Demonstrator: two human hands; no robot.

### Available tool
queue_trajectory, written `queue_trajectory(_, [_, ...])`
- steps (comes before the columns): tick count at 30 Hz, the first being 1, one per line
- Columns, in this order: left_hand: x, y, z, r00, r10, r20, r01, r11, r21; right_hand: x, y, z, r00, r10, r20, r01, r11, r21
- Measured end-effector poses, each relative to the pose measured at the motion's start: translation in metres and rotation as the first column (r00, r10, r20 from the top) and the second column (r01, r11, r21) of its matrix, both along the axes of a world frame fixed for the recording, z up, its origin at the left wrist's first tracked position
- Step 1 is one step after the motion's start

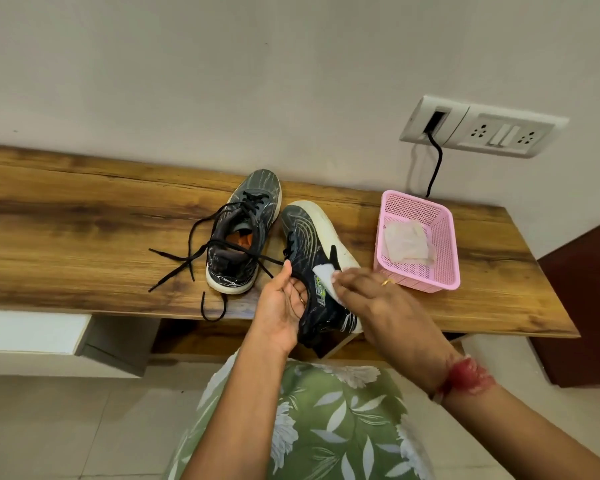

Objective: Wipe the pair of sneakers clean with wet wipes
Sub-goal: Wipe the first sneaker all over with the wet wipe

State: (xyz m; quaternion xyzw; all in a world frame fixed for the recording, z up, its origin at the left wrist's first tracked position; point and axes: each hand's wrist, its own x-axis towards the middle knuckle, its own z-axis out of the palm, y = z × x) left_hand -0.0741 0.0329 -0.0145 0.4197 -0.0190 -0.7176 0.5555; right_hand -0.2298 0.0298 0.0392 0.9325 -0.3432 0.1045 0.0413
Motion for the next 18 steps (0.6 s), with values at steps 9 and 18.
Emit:
queue_trajectory(9, [-0.002,-0.001,-0.011,0.999,-0.024,0.038,0.025,0.999,-0.025,0.015,0.019,-0.005,0.991,-0.131,-0.013,0.131,0.989,0.071])
queue_trajectory(18, [-0.006,0.000,-0.007,0.998,-0.059,0.022,0.059,0.998,-0.033,0.024,0.023,-0.007,0.994,-0.105,0.007,0.104,0.993,0.064])
